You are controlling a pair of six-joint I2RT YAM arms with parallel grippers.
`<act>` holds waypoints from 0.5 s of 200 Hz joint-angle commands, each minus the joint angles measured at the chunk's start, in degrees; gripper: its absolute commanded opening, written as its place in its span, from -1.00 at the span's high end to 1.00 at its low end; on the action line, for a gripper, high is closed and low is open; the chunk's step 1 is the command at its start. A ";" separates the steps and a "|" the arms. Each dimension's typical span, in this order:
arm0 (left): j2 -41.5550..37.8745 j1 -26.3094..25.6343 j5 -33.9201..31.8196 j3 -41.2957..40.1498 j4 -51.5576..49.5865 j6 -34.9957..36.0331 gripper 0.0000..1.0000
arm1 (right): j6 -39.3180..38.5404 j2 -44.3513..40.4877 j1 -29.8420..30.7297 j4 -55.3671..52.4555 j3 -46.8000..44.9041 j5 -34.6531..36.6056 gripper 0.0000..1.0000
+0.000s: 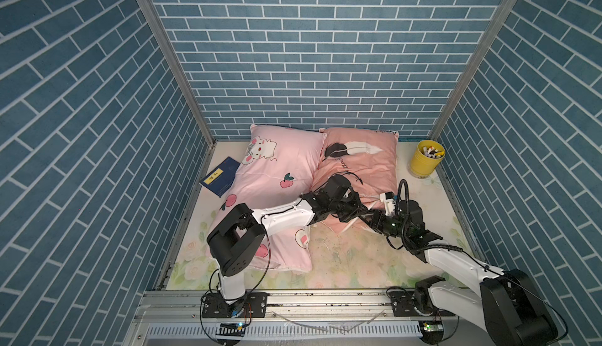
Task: Zip up pillowcases
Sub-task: Zip the zipper on the pillowcase.
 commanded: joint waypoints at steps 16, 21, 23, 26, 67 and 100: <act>1.04 0.61 1.16 0.10 2.96 -1.08 1.00 | -0.93 3.66 0.65 8.65 -0.20 2.46 0.15; 1.15 0.63 1.29 0.05 3.25 -1.29 1.00 | -0.83 4.89 0.86 10.07 0.06 2.39 0.15; 1.18 0.68 1.32 0.02 3.39 -1.41 1.00 | -0.83 5.08 0.87 10.23 0.12 2.38 0.15; 1.22 0.70 1.40 0.01 3.64 -1.54 1.00 | -0.81 5.74 0.99 10.73 0.35 2.37 0.15; 2.14 1.21 2.08 -0.12 5.93 -3.06 1.00 | 1.30 11.59 2.26 18.47 1.15 2.45 0.66; 2.30 2.52 2.19 0.14 6.75 -2.84 1.00 | 0.34 8.16 2.25 13.60 0.04 3.23 1.00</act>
